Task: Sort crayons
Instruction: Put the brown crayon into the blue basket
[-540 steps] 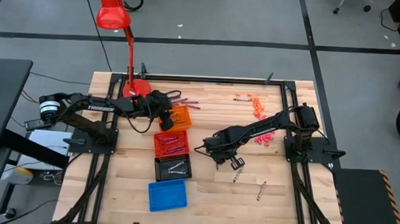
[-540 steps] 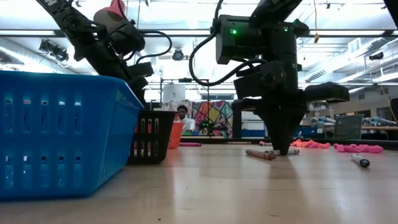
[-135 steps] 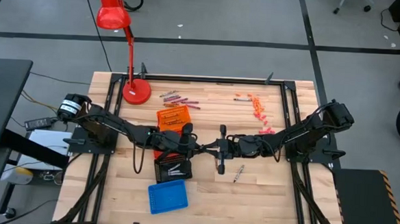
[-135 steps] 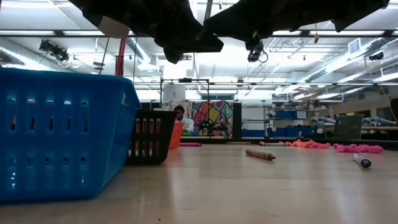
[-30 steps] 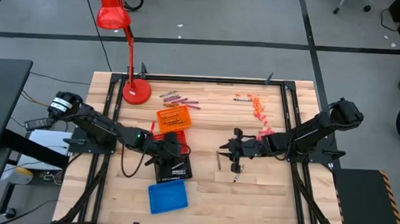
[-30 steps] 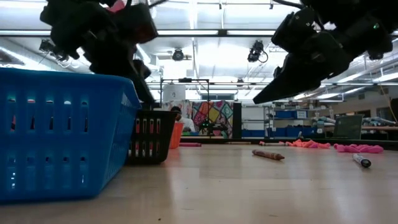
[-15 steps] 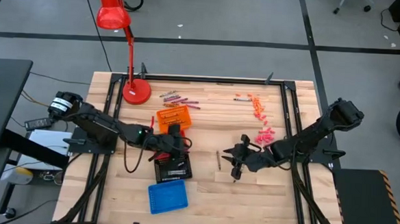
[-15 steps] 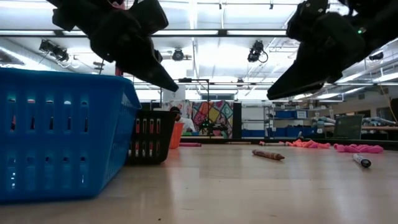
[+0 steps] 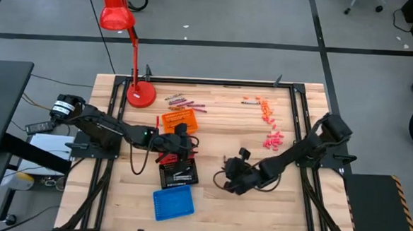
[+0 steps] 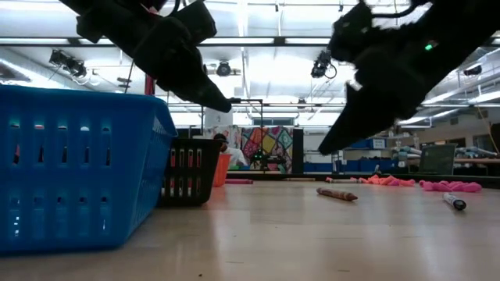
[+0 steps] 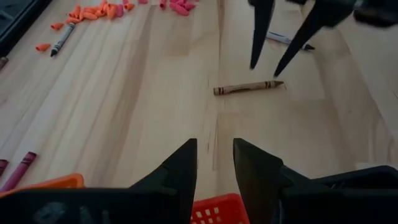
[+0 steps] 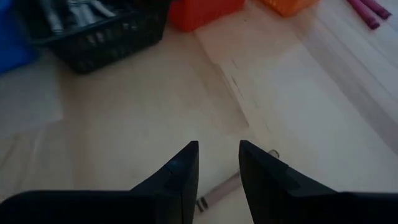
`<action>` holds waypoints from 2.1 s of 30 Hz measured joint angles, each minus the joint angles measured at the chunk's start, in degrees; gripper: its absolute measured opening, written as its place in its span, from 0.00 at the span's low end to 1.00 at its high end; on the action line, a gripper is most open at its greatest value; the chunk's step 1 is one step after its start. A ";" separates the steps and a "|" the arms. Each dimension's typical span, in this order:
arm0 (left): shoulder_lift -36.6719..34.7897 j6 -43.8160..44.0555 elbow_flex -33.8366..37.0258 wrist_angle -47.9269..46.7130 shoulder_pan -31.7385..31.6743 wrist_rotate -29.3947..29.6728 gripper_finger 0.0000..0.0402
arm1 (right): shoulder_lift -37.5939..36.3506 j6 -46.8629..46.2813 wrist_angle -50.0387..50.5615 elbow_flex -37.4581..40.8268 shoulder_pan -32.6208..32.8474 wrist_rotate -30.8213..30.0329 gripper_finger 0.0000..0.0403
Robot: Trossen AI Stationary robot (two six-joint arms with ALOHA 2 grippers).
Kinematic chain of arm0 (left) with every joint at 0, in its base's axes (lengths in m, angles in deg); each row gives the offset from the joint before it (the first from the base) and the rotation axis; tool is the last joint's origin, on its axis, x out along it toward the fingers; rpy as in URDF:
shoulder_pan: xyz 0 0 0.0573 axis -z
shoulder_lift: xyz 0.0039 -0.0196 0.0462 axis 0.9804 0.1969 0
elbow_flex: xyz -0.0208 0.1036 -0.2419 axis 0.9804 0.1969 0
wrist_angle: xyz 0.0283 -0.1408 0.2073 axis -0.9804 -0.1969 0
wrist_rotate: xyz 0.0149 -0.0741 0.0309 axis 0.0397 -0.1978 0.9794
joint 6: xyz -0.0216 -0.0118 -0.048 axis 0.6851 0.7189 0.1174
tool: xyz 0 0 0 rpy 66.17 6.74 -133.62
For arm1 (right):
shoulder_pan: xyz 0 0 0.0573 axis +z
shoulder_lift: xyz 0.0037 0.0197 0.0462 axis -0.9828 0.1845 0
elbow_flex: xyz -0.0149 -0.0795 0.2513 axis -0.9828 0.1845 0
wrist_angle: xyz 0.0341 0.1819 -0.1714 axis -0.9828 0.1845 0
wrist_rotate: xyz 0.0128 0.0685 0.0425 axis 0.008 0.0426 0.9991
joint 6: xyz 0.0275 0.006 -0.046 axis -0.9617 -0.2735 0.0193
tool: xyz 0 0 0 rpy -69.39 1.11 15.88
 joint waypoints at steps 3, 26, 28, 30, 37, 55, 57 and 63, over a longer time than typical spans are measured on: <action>0.00 0.00 0.02 0.31 0.00 0.17 0.29 | 2.65 -2.55 1.10 -1.58 -0.46 -0.34 0.30; 0.00 -1.51 0.04 1.61 -0.52 0.41 0.29 | 4.20 -13.51 4.58 -0.25 -0.41 0.69 0.47; 0.00 -1.51 0.04 1.66 -0.52 0.41 0.29 | 4.20 -13.49 4.02 0.34 -0.37 0.69 0.47; 0.00 -1.51 0.04 1.66 -0.52 0.41 0.29 | 4.20 -13.49 3.54 0.69 -0.37 0.68 0.47; 0.00 -1.51 0.04 1.69 -0.52 0.41 0.29 | 4.27 -13.35 2.29 0.73 -0.37 0.65 0.47; 0.00 -2.19 0.05 1.92 -0.52 0.39 0.29 | 8.11 -9.43 -0.91 -0.01 -0.59 3.04 0.42; 0.00 -2.24 0.05 1.92 -0.52 0.39 0.29 | 8.05 -9.04 -0.78 -0.01 -0.61 4.07 0.39; 0.00 -2.34 0.06 1.90 -0.52 0.39 0.29 | 8.02 -8.56 -0.98 -0.04 -0.63 5.67 0.28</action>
